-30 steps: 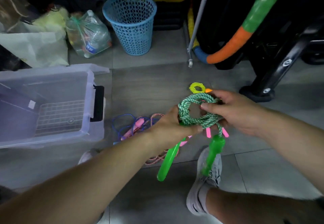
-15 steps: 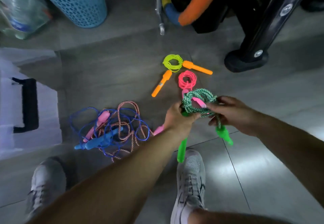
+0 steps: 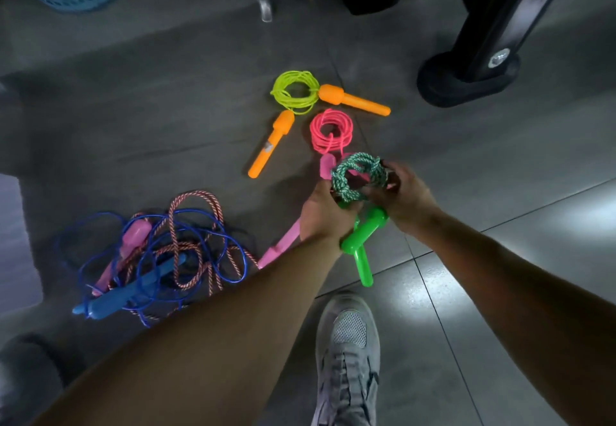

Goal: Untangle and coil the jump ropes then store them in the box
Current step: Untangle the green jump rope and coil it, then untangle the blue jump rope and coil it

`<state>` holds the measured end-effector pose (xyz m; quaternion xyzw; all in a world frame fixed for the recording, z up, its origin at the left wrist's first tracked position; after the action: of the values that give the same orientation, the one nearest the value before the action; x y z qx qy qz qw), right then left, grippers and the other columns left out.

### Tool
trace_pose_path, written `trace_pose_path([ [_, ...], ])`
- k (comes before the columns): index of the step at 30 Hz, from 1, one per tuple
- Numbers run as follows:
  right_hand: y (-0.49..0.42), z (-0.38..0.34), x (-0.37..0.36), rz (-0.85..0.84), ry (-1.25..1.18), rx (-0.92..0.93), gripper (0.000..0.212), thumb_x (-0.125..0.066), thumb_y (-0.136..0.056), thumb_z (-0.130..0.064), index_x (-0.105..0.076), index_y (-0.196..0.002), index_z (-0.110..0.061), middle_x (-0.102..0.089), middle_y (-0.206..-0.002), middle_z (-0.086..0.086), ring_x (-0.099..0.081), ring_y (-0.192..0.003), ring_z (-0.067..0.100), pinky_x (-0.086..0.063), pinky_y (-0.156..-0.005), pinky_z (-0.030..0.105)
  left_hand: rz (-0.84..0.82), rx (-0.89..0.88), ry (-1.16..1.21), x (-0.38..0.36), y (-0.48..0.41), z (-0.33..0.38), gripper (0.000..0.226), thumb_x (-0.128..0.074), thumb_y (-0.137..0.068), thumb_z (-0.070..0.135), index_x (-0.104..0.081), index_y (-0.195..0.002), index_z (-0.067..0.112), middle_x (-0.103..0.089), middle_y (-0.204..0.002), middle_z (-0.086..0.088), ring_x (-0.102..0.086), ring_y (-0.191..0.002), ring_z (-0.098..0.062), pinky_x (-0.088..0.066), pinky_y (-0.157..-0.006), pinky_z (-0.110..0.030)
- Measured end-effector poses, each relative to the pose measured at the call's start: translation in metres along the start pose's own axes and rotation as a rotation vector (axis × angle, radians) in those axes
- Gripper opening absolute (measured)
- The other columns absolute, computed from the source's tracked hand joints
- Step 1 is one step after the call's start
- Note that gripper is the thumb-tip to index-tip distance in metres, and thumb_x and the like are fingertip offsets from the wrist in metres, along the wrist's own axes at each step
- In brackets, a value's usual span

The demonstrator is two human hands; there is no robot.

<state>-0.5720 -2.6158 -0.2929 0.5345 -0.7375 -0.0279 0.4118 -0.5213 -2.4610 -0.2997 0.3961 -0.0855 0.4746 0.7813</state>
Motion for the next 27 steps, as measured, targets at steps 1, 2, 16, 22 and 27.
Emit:
trace_pose_path([
  [1, -0.002, 0.0, 0.003, -0.016, -0.007, 0.027, 0.063, -0.082, -0.074, -0.047, -0.059, -0.129, -0.028, -0.069, -0.11, -0.005, -0.067, -0.097, 0.015, -0.049, -0.076, 0.025, 0.004, -0.012, -0.014, 0.0, 0.0, 0.0, 0.056, -0.079, -0.074, 0.042, -0.061, -0.123, 0.022, -0.075, -0.106, 0.0, -0.068, -0.105, -0.026, -0.054, -0.086, -0.035],
  [2, -0.004, 0.002, 0.006, -0.032, -0.023, 0.062, 0.068, -0.081, -0.067, -0.051, -0.059, -0.128, -0.031, -0.069, -0.111, -0.004, -0.067, -0.098, 0.015, -0.05, -0.079, 0.026, 0.006, -0.02, -0.019, 0.0, -0.001, -0.001, 0.056, -0.08, -0.072, 0.045, -0.061, -0.122, 0.024, -0.075, -0.104, 0.001, -0.068, -0.103, -0.026, -0.054, -0.085, -0.038],
  [16, 0.006, 0.013, -0.016, 0.15, 0.136, 0.096, 0.074, -0.072, -0.071, -0.052, -0.052, -0.137, -0.024, -0.063, -0.121, 0.006, -0.058, -0.112, 0.03, -0.047, -0.092, 0.039, 0.069, -0.04, 0.024, 0.001, -0.007, -0.011, 0.052, -0.085, -0.075, 0.029, -0.052, -0.113, 0.014, -0.073, -0.103, -0.002, -0.068, -0.099, -0.026, -0.053, -0.084, -0.038],
  [22, 0.032, -0.006, -0.022, 0.386, 0.334, 0.278, 0.054, -0.062, -0.081, -0.043, -0.057, -0.127, -0.016, -0.057, -0.114, 0.014, -0.054, -0.105, 0.039, -0.048, -0.09, 0.049, 0.082, -0.033, 0.042, 0.024, 0.006, -0.013, 0.033, -0.075, -0.083, 0.034, -0.053, -0.102, 0.02, -0.071, -0.089, 0.004, -0.067, -0.086, -0.02, -0.051, -0.075, -0.034],
  [27, 0.064, -0.036, -0.061, 0.352, 0.4, 0.458, 0.026, -0.061, -0.081, -0.027, -0.066, -0.104, -0.015, -0.062, -0.104, 0.009, -0.057, -0.093, 0.035, -0.047, -0.079, 0.044, 0.183, 0.001, -0.031, 0.086, 0.019, -0.037, 0.019, -0.07, -0.088, 0.038, -0.062, -0.092, 0.021, -0.069, -0.086, 0.008, -0.062, -0.082, -0.014, -0.045, -0.071, -0.028],
])
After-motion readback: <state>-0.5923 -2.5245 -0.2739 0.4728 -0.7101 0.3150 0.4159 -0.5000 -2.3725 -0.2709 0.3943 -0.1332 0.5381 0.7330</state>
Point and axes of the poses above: each hand's wrist, its own y-axis away from the middle knuckle, its own x-axis out of the back of the hand, z = x × y, the point moved 3 cm from there along -y, towards the middle knuckle
